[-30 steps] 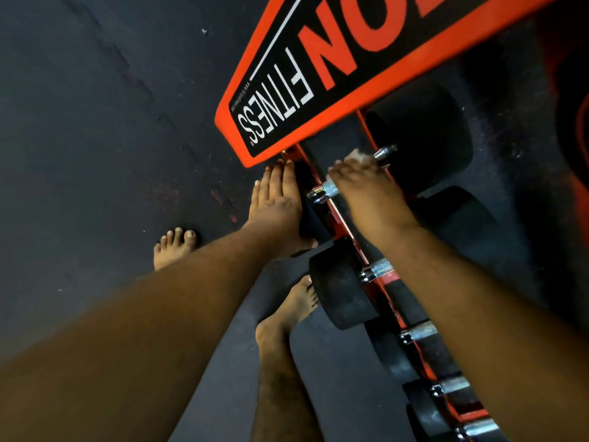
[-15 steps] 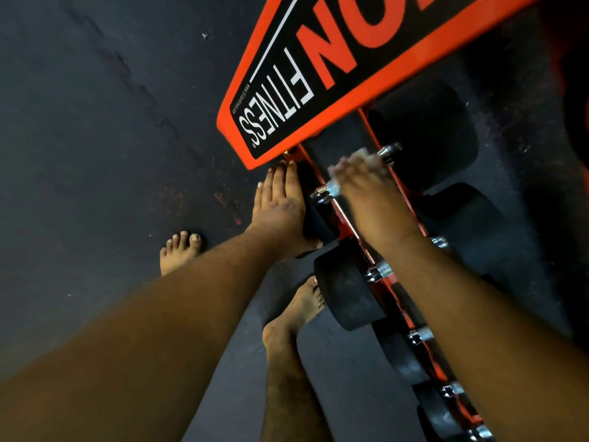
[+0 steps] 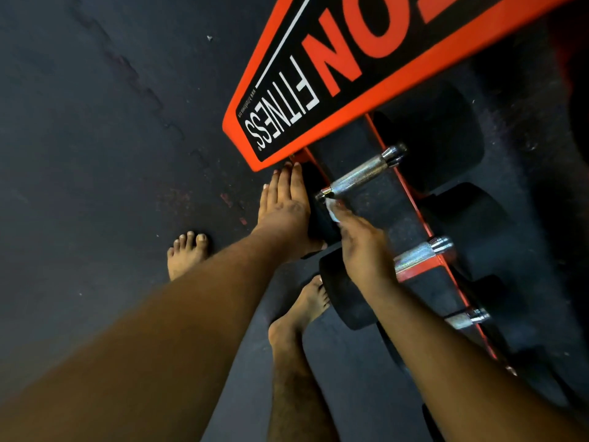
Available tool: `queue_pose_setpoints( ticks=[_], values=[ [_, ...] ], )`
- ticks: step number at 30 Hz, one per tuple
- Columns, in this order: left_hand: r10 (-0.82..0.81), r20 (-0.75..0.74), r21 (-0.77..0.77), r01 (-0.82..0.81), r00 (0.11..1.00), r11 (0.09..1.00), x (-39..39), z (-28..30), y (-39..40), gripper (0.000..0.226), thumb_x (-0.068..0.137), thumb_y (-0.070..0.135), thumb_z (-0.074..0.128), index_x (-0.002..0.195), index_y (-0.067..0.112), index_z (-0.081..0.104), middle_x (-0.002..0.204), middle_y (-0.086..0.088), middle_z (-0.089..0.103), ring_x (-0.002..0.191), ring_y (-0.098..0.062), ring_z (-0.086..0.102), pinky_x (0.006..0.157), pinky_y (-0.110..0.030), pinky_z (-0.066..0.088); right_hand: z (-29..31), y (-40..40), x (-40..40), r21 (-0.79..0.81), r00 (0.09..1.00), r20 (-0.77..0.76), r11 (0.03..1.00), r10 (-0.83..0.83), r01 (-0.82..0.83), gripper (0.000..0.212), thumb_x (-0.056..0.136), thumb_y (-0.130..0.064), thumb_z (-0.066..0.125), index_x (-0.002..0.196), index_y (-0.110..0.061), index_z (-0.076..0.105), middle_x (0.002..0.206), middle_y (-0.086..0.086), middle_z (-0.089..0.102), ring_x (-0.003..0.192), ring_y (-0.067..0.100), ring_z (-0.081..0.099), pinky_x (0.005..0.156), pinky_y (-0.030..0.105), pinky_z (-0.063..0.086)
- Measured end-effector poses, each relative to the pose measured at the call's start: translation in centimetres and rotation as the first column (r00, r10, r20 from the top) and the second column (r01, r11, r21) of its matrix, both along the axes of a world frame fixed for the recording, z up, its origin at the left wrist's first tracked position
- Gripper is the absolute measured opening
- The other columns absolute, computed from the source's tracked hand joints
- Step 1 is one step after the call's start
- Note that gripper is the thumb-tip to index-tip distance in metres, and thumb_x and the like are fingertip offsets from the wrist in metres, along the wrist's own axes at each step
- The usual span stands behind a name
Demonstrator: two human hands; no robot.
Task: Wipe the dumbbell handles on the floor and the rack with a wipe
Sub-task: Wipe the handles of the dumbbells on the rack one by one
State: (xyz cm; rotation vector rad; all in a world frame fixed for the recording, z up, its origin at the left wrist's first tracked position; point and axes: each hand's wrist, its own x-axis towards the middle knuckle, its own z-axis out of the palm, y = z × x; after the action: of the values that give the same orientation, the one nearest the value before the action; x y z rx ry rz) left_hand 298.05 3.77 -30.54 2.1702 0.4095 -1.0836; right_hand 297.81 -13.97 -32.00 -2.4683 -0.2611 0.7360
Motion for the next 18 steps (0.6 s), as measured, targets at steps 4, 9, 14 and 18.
queue_pose_setpoints(
  ticks=[4, 9, 14, 18],
  values=[
    [-0.015, 0.013, 0.011, 0.015, 1.0, 1.0, -0.2, -0.2, 0.0, 0.146, 0.071, 0.049, 0.087, 0.157, 0.008, -0.023, 0.168, -0.014, -0.018, 0.155, -0.029, -0.019, 0.126, -0.044, -0.009, -0.6, 1.7, 0.9, 0.012, 0.519, -0.316, 0.544, -0.794, 0.839, 0.026, 0.104, -0.017, 0.051, 0.122, -0.023, 0.069, 0.125, 0.004, 0.069, 0.113, 0.019, 0.065, 0.101, 0.034, 0.05],
    [-0.02, 0.009, 0.012, 0.02, 1.0, 1.0, -0.3, -0.3, 0.0, 0.147, 0.071, 0.051, 0.087, 0.156, 0.008, -0.024, 0.168, -0.013, -0.02, 0.155, -0.028, -0.02, 0.126, -0.042, -0.011, -0.9, 5.7, 4.9, 0.01, 0.038, -0.599, 0.04, -0.8, 0.999, 0.02, 0.106, -0.015, 0.049, 0.09, -0.015, 0.061, 0.098, 0.011, 0.067, 0.087, 0.022, 0.066, 0.095, 0.04, 0.052],
    [-0.03, 0.007, 0.008, 0.03, 1.0, 1.0, -0.2, -0.3, 0.0, 0.146, 0.072, 0.048, 0.087, 0.155, 0.008, -0.026, 0.167, -0.014, -0.022, 0.154, -0.028, -0.021, 0.126, -0.043, -0.01, -1.5, 4.0, 8.4, 0.07, -0.062, -0.634, -0.137, -0.771, 0.988, 0.013, 0.104, -0.015, 0.051, 0.11, -0.008, 0.062, 0.118, 0.011, 0.067, 0.117, 0.026, 0.065, 0.082, 0.03, 0.058],
    [-0.022, -0.001, 0.007, 0.022, 1.0, 1.0, -0.1, -0.2, 0.0, 0.145, 0.073, 0.049, 0.086, 0.156, 0.008, -0.026, 0.167, -0.014, -0.022, 0.154, -0.028, -0.022, 0.126, -0.043, -0.011, -0.9, 6.1, 5.9, 0.011, 0.01, -0.706, 0.003, -0.708, 1.0, 0.02, 0.101, -0.01, 0.057, 0.12, -0.005, 0.062, 0.114, 0.015, 0.069, 0.106, 0.025, 0.068, 0.098, 0.038, 0.055]
  ],
)
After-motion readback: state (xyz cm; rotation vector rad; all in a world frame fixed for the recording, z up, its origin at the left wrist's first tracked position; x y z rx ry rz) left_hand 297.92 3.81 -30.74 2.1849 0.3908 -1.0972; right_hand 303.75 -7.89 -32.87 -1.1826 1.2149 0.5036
